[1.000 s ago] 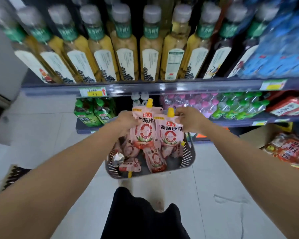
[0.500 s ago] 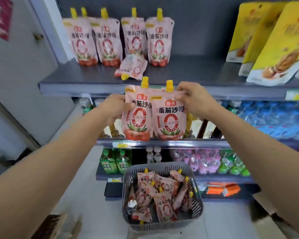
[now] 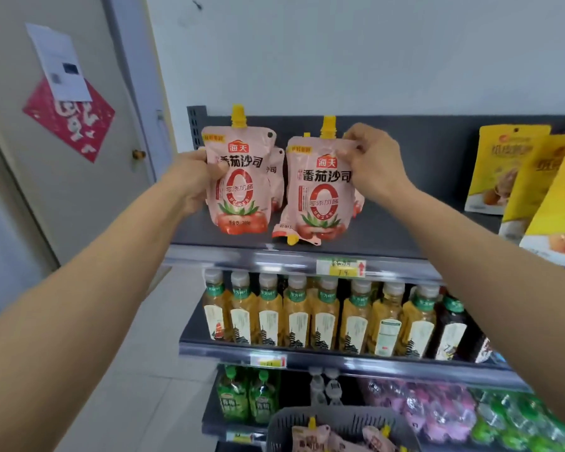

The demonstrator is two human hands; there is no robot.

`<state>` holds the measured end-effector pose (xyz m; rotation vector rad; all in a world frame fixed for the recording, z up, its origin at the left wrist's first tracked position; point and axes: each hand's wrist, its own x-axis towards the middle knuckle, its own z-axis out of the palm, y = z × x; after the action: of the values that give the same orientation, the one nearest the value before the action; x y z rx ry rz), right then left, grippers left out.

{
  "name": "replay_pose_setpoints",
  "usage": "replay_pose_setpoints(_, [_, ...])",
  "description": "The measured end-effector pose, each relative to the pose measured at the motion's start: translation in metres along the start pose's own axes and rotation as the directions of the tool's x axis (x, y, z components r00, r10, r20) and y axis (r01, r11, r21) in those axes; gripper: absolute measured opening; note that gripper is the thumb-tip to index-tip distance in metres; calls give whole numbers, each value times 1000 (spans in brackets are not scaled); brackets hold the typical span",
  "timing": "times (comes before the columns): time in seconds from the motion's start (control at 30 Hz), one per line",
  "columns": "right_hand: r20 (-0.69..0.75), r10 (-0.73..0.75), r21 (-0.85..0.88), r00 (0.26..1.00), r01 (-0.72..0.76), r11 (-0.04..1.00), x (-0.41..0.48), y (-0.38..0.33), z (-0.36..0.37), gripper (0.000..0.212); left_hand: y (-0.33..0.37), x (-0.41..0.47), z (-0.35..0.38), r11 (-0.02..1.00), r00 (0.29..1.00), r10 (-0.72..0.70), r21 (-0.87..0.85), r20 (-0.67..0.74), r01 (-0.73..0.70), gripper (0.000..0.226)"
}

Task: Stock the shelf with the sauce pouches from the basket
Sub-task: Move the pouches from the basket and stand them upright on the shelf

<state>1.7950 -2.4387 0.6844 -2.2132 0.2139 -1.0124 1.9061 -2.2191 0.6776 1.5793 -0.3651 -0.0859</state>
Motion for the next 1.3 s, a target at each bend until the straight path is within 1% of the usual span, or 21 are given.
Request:
replay_pose_setpoints(0.07, [-34,-28,-19,999,27,999,14,-7,10,14,1,12,-11,1000,999,22,-6,-33,-23,18])
replay_pose_setpoints(0.17, [-52,-53,-3,997,53,999,32,-15,29,25,-1,30,-26,999,996,44,-11,-73,-45,19])
replay_pose_setpoints(0.3, [-53,-87,1,995,87,996,48,-22,59,15,-11,51,-43,999,994,39,-33,-100,-42,21])
replay_pose_setpoints(0.4, [-47,-108,-17,993,107,994,55,-23,83,14,-20,66,-53,999,994,12,-38,-106,-16,21])
replay_pose_setpoints(0.57, [34,-81,11,996,81,997,66,-18,118,15,-38,88,-63,999,995,-28,-33,-94,25,25])
replay_pose_setpoints(0.63, [51,-71,-12,996,72,997,68,-15,130,13,-45,97,-66,999,995,-48,-18,-92,46,28])
replay_pose_setpoints(0.87, [131,14,-8,991,-13,1000,76,4,155,13,-66,121,-66,997,997,-72,11,-29,73,27])
replay_pose_setpoints(0.97, [139,35,-34,990,-31,999,80,11,161,18,-74,132,-65,998,998,-67,-6,-18,67,26])
replay_pose_setpoints(1.07, [134,50,-44,990,-45,998,83,16,166,12,-83,142,-63,998,998,-62,-28,-27,61,23])
replay_pose_setpoints(1.3, [109,84,-45,991,-79,996,91,23,174,15,-95,159,-63,996,997,-72,-45,-8,72,22])
